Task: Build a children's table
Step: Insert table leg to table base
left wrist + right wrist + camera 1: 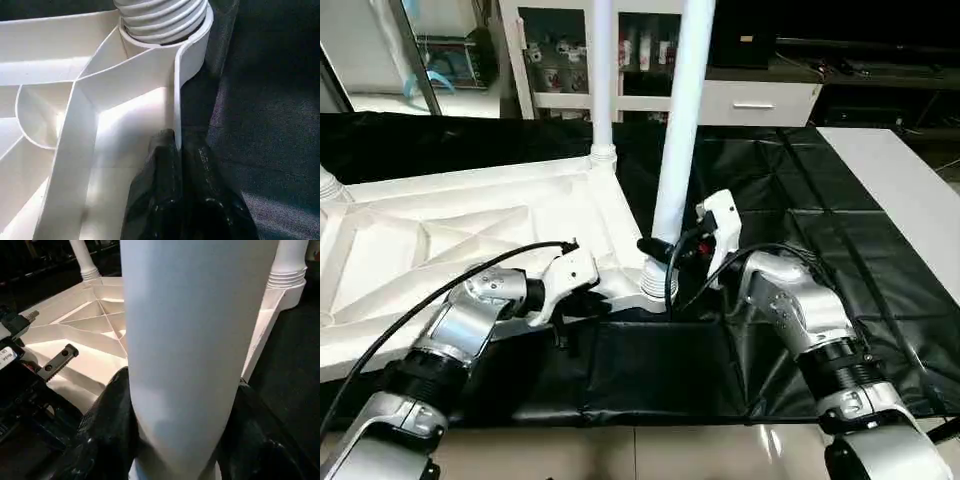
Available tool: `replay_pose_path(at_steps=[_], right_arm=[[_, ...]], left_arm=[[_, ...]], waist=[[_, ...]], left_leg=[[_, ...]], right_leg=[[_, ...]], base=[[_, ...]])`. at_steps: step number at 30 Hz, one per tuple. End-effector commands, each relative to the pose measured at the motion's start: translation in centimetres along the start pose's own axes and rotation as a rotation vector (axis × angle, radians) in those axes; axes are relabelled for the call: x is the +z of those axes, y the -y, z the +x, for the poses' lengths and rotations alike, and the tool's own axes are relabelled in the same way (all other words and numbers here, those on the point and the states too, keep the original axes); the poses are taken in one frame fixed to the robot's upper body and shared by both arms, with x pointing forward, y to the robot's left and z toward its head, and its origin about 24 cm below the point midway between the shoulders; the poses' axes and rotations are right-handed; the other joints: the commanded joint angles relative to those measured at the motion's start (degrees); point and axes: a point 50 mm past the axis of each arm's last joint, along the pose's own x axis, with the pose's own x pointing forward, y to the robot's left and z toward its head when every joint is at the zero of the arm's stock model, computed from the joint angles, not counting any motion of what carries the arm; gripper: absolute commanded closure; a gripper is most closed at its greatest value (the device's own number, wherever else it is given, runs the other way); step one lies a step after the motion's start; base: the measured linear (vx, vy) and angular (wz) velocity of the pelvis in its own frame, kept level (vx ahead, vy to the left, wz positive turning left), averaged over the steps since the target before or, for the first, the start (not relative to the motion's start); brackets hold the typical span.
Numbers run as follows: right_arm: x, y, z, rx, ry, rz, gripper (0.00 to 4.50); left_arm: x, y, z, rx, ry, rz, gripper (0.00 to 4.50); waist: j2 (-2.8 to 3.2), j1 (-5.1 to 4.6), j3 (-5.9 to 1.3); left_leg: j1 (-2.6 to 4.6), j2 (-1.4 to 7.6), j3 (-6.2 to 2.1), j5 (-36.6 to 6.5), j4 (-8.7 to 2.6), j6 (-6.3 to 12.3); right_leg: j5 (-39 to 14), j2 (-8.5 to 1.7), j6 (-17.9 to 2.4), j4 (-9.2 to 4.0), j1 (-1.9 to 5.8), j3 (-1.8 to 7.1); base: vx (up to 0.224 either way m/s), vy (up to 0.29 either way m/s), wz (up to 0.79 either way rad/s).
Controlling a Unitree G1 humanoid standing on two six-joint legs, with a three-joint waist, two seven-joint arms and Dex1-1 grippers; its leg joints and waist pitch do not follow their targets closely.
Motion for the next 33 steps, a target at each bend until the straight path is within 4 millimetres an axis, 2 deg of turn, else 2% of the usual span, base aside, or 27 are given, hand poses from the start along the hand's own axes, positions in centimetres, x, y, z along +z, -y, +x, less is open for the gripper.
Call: replay_pose_path(at_steps=[1,8,15,17,22,23,25,28,31,33], right_arm=[[-1.5,1.1,-1.0,-0.076,-0.056,0.019,2.63],[-1.6,1.5,-1.5,-0.130,0.015,0.069,2.63],[-3.3,2.3,-3.1,-0.216,0.057,0.123,2.64],[-3.8,2.2,-3.5,-0.231,0.072,0.131,2.64],[-4.1,1.6,-4.4,-0.271,0.135,0.046,2.64],[-4.2,1.4,-4.6,-0.284,0.139,0.007,2.64],[-4.3,1.3,-4.7,-0.296,0.144,-0.023,2.64],[-4.7,1.0,-4.9,-0.316,0.150,-0.044,2.64],[-5.1,0.7,-4.9,-0.310,0.131,-0.051,2.64],[-5.3,0.5,-4.7,-0.293,0.090,-0.073,2.64]], left_arm=[[-1.6,1.5,0.8,-0.058,-0.004,-0.071,4.50],[-1.4,1.1,0.7,-0.058,-0.010,-0.066,4.50],[-1.1,0.9,0.9,-0.046,0.003,-0.070,4.50],[-1.1,0.9,0.9,-0.045,0.005,-0.070,4.50],[-0.9,0.8,1.0,-0.037,0.009,-0.065,4.50],[-0.9,0.7,1.1,-0.031,0.009,-0.063,4.50],[-0.9,0.6,1.1,-0.023,0.009,-0.062,4.50],[-0.9,0.3,1.1,-0.006,0.006,-0.063,4.50],[-0.9,0.2,1.0,-0.001,0.007,-0.064,4.50],[-0.9,0.2,0.9,0.000,0.001,-0.063,4.50]], waist=[[-0.19,0.21,-2.70],[-0.06,0.22,-2.64],[-0.15,0.18,-2.56],[0.06,0.26,-2.59],[0.02,0.38,-2.55],[-0.21,0.40,-2.50],[-0.09,0.44,-2.48],[-0.78,0.58,-2.48],[-0.87,0.94,-2.39],[-0.89,0.92,-2.29]], left_leg=[[0.05,1.13,-0.40,-16.56,-4.38,0.08],[0.13,1.18,-0.39,-16.92,-4.42,0.14],[0.16,1.14,-0.43,-18.14,-4.49,0.19],[0.15,1.18,-0.49,-17.89,-4.59,0.24],[0.21,1.23,-0.47,-18.74,-4.79,0.40],[0.31,1.24,-0.42,-19.17,-4.78,0.52],[0.39,1.23,-0.40,-19.29,-4.81,0.48],[0.17,1.26,-0.45,-19.07,-4.92,0.93],[0.09,1.25,-0.43,-18.78,-5.07,1.23],[0.02,1.14,-0.57,-19.41,-5.20,1.23]], right_leg=[[-25.50,-4.16,-7.10,-5.31,2.24,2.63],[-26.31,-4.23,-6.86,-5.51,2.04,2.70],[-28.59,-4.32,-6.05,-5.91,1.93,2.64],[-27.95,-4.25,-6.13,-5.83,1.95,2.64],[-27.14,-4.25,-6.43,-5.91,1.87,2.61],[-27.92,-4.27,-6.18,-6.07,1.73,2.60],[-27.94,-4.28,-6.15,-6.09,1.59,2.67],[-28.58,-4.35,-5.62,-6.01,1.76,2.61],[-29.27,-4.53,-4.97,-6.12,1.74,2.61],[-31.83,-4.64,-3.90,-6.37,1.71,2.49]], base=[[0.000,0.000,0.00],[0.000,0.000,0.00],[0.000,0.000,0.00],[0.000,0.000,0.00],[0.000,0.000,0.00],[0.000,0.000,0.00],[0.000,0.000,0.00],[0.000,0.000,0.00],[0.000,0.000,0.00],[0.000,0.000,0.00]])
